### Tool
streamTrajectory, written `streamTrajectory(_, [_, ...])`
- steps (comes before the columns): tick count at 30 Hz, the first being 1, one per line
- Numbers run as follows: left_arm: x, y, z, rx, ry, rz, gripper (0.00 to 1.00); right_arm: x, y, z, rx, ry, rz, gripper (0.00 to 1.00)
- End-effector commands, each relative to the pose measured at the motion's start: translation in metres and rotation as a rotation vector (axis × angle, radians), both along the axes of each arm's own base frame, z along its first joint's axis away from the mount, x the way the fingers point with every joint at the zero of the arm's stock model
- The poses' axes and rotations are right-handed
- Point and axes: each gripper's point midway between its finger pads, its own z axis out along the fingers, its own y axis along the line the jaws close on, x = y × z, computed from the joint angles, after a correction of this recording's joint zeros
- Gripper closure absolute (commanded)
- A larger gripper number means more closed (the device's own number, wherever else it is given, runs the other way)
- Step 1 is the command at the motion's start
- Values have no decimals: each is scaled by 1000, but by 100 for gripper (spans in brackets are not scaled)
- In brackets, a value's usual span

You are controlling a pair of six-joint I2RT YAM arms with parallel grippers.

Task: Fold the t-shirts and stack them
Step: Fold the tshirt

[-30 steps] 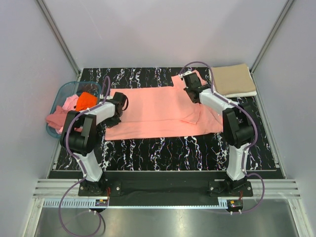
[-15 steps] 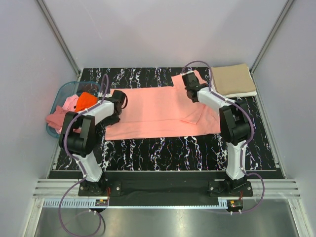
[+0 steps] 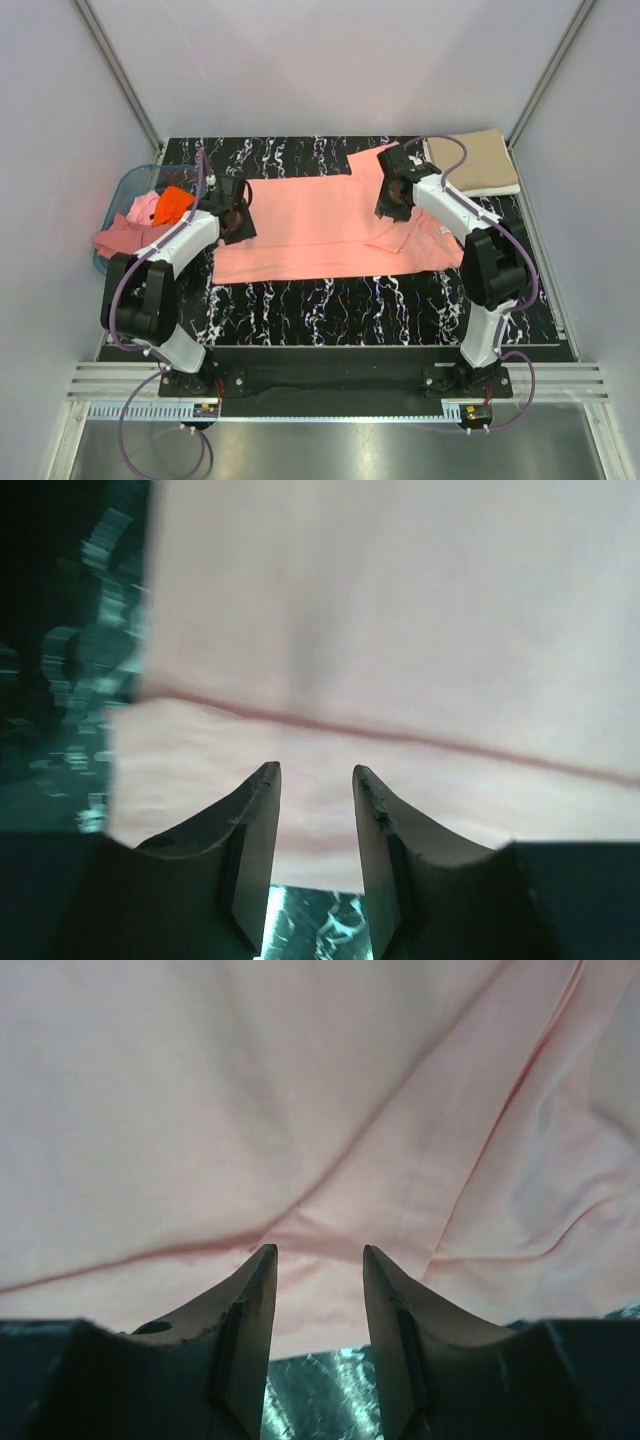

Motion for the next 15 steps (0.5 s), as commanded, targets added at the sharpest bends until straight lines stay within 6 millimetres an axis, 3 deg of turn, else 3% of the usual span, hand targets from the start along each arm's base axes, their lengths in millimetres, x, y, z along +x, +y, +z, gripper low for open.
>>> streamTrajectory(1, [-4, -55, -9, -229, 12, -216, 59, -39, 26, -9, 257, 147, -232, 54])
streamTrajectory(4, [-10, -63, -23, -268, 59, -226, 58, -56, 16, -34, 250, 210, -337, 54])
streamTrajectory(6, [-15, -62, -33, -268, 87, -213, 58, -57, 8, -38, 234, 198, -394, 55])
streamTrajectory(11, [-21, -51, -43, -220, 101, -163, 57, -65, -12, -32, 210, 148, -480, 55])
streamTrajectory(15, [-21, -51, -38, -219, 84, -158, 57, -69, -25, -30, 201, 120, -539, 54])
